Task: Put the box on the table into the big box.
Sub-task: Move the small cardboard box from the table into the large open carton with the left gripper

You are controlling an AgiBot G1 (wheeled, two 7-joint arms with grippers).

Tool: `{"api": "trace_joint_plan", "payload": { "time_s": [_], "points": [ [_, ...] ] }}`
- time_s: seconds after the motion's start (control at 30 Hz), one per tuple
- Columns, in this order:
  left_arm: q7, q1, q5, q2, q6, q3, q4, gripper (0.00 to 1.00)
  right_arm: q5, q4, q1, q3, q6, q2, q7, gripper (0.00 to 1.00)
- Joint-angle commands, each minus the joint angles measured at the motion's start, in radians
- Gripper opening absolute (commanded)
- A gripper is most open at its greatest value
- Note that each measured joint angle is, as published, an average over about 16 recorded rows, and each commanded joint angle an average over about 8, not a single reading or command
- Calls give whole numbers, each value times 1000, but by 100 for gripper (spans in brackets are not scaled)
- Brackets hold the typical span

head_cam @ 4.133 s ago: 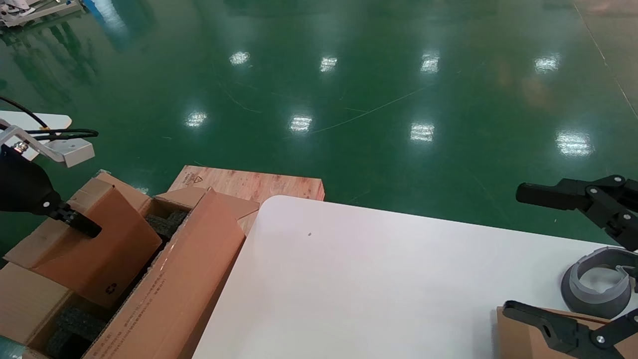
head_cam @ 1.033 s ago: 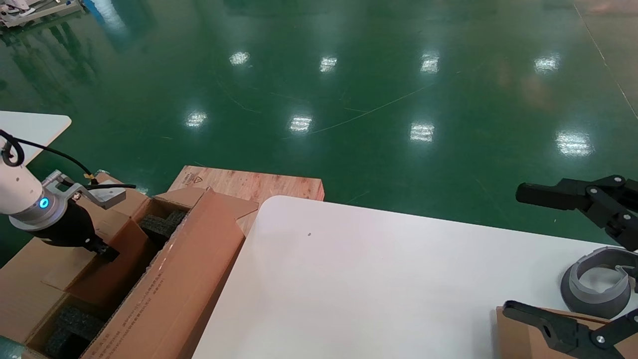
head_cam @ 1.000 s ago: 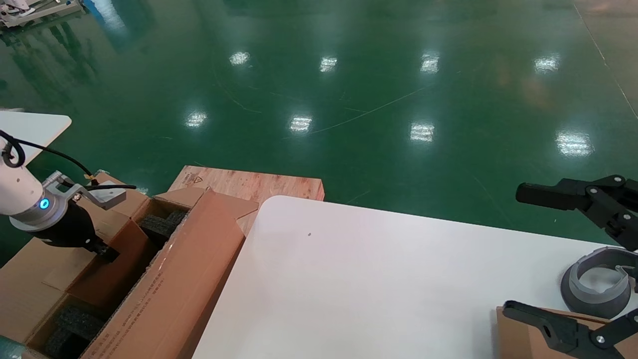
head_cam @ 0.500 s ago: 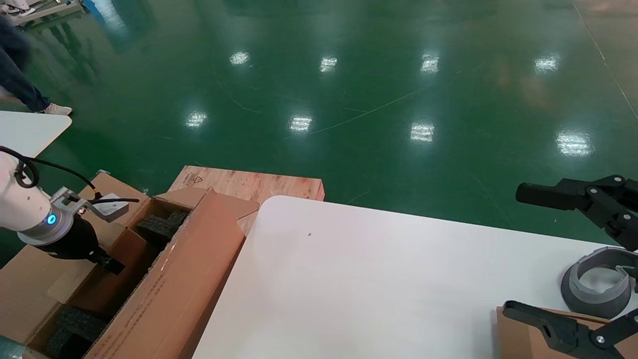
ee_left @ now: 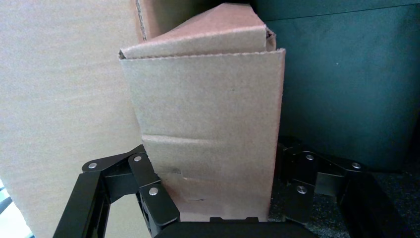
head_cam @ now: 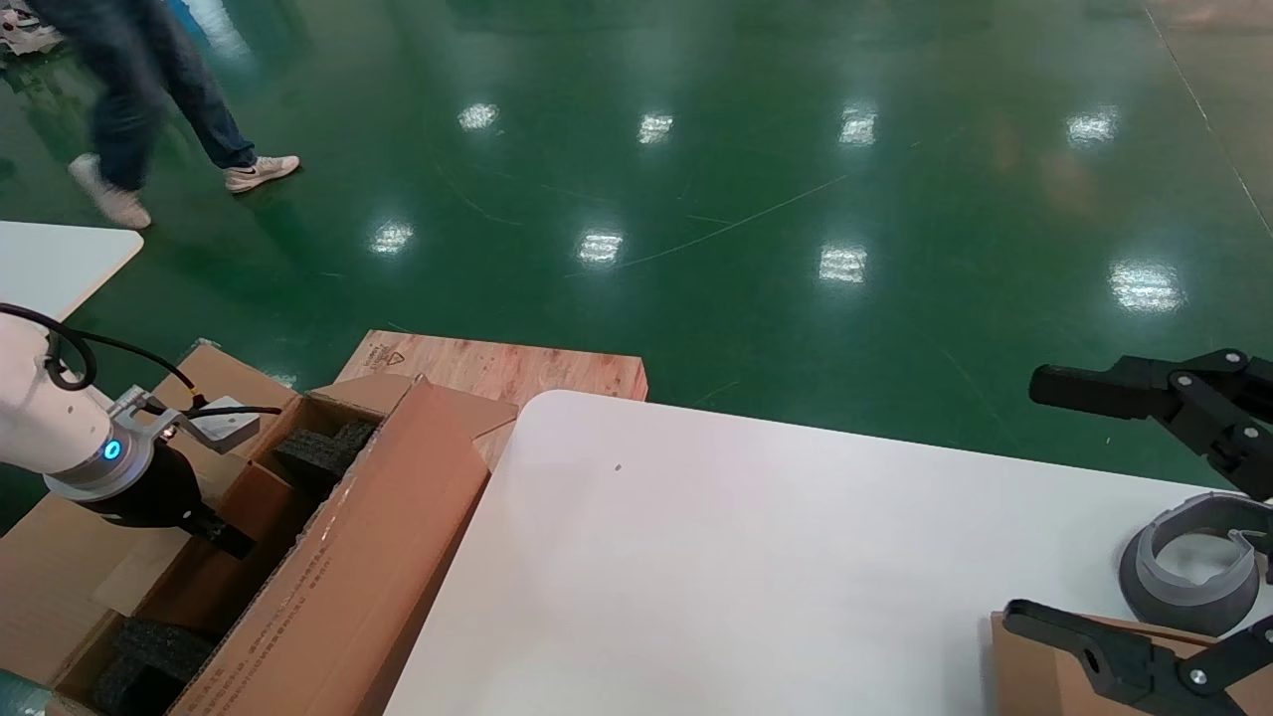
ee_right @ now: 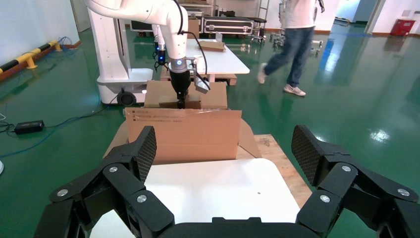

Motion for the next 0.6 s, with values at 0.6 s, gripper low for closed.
{"api": "trace_joint_plan", "payload": {
  "time_s": [0.6],
  "points": [
    [2,9,-1,2,-5,-1,6,100,0,0,0,0,0,0,0,100]
  ]
}}
